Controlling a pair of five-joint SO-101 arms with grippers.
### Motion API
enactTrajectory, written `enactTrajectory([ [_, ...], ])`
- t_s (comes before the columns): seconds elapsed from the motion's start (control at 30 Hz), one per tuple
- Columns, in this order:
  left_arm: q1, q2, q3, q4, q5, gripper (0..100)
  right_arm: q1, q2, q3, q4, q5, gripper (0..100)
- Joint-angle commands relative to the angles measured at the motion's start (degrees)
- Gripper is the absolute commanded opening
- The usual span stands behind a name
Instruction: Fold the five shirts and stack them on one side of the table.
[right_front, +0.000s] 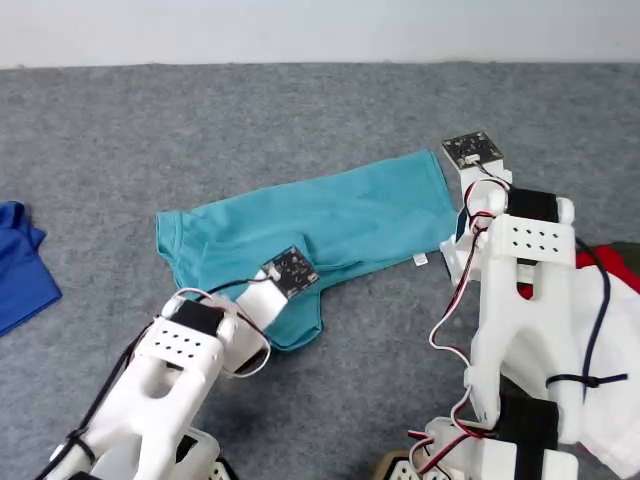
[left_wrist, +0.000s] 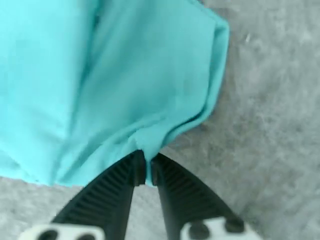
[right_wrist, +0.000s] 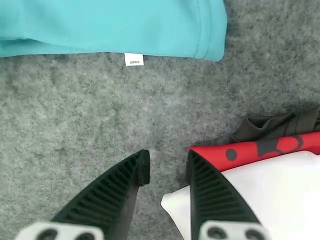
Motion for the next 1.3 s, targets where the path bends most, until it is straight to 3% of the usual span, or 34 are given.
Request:
enactTrajectory([
  [0.0,-0.62,-0.70,-2.95,-0.70,-0.53,1,-0.31,-2.15,-0.18,-0.40,-0.53,13.2],
  [0.13,-1.58,-0.97,-3.65,-0.88,-0.35,1,-0.31,-2.15,-0.18,-0.40,-0.53,13.2],
  [0.43,-14.24,-0.62,-7.08,-5.10,-0.44,1,-0.31,-2.07,-0.18,-0.57,-0.62,13.2],
  [0.7,-14.24,-0.53,-6.81,-12.40,-0.18,1,-0.40,-2.07,-0.18,-0.66,-0.62,13.2],
  [1.03,-14.33,-0.35,-6.81,-14.77,0.26,1,-2.51,-2.42,6.33,-5.05,-0.62,13.2],
  [1.27,-14.33,9.58,-10.68,-18.02,3.96,1,-3.65,-2.59,6.51,-5.32,-0.62,13.2],
])
